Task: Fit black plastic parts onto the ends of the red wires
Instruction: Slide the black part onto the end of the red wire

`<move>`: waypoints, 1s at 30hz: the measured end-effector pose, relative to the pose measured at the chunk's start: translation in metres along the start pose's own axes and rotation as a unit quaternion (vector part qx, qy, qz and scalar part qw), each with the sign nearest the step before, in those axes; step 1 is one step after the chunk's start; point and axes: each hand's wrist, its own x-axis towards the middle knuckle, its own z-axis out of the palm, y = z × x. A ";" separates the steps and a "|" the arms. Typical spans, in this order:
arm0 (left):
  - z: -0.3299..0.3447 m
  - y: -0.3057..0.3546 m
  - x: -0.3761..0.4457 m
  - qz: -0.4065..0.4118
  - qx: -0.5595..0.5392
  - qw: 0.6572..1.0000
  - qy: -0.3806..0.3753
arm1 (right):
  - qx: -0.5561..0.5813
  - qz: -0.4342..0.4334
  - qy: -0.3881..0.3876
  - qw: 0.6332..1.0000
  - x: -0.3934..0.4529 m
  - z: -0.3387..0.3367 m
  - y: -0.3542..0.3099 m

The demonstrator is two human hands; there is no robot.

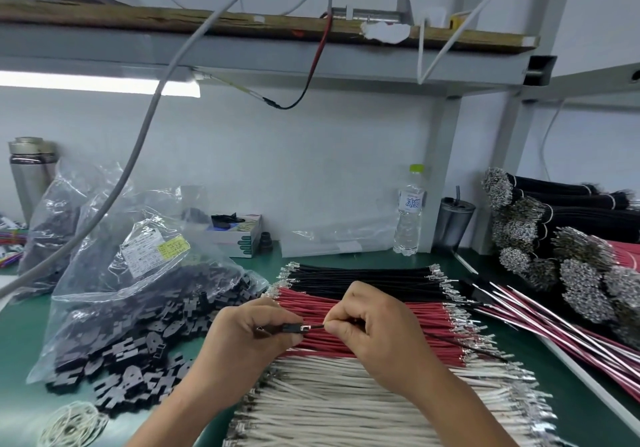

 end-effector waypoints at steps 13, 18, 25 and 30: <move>0.003 0.007 -0.003 0.026 0.036 0.999 0.028 | -0.045 -0.043 0.041 0.997 -0.003 0.012 -0.009; 0.003 0.009 -0.003 0.024 0.019 0.999 0.031 | -0.026 -0.034 0.049 0.998 -0.003 0.013 -0.009; 0.003 0.014 -0.004 0.022 0.003 0.999 0.039 | -0.025 -0.054 0.066 0.996 -0.002 0.015 -0.016; 0.003 0.012 -0.004 0.038 0.032 0.998 0.041 | -0.087 -0.078 0.065 0.991 0.001 0.014 -0.016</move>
